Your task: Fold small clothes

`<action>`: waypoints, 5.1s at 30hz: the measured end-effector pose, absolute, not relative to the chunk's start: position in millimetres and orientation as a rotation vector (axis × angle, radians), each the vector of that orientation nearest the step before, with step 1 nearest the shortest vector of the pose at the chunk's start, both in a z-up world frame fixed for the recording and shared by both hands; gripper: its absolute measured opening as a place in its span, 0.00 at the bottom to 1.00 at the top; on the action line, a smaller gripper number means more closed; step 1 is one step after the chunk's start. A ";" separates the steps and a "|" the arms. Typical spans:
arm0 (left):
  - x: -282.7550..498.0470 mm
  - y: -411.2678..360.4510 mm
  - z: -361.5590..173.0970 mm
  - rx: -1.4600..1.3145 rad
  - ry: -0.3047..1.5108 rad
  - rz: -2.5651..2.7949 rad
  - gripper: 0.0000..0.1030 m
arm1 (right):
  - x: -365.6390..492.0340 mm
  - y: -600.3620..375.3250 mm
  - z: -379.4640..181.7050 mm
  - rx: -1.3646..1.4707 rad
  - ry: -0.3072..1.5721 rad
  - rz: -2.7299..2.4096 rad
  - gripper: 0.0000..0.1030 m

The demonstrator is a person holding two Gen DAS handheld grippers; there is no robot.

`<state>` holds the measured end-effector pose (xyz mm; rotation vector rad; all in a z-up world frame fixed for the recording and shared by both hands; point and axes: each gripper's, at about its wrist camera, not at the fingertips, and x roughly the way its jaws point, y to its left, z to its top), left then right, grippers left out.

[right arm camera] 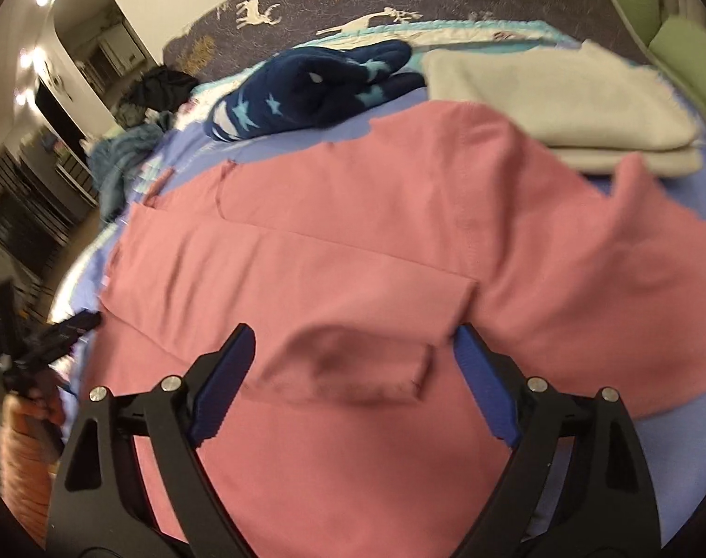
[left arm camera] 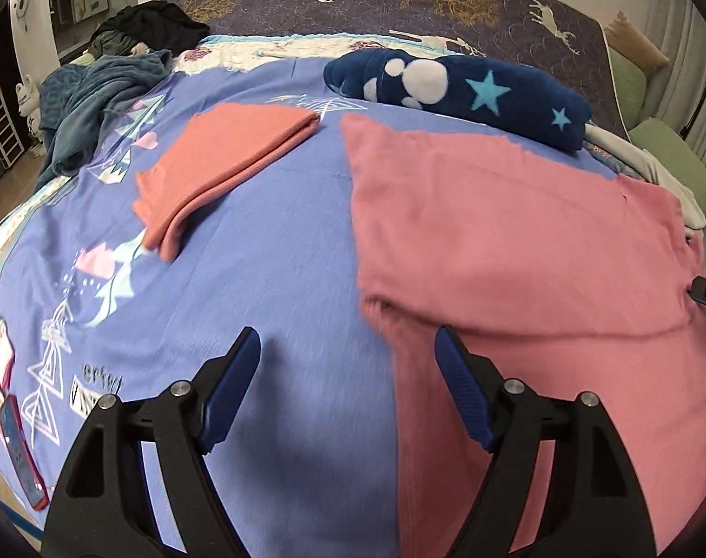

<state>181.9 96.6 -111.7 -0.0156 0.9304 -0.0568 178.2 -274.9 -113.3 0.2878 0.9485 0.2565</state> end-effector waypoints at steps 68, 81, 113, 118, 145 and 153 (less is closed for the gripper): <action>188.8 7.7 -97.0 0.343 0.729 -0.152 0.32 | 170.6 -241.9 -112.3 -0.130 0.938 0.284 0.03; 197.2 24.7 -106.5 0.329 0.779 -0.106 0.42 | 136.2 -338.2 -102.3 0.265 1.063 0.253 0.09; 195.9 54.0 -106.3 0.275 0.786 -0.032 0.50 | 193.3 -323.5 -105.7 0.405 0.968 0.259 0.21; 191.8 51.2 -101.1 0.282 0.771 -0.041 0.50 | 172.0 -312.6 -104.9 0.349 0.990 0.321 0.43; 198.3 -2.8 -76.3 0.088 0.794 -0.164 0.62 | 50.2 -622.0 -175.5 1.221 0.624 -0.474 0.45; 224.8 0.6 -95.8 0.067 0.862 -0.130 0.59 | 57.0 -665.4 -194.3 1.316 0.526 -0.515 0.32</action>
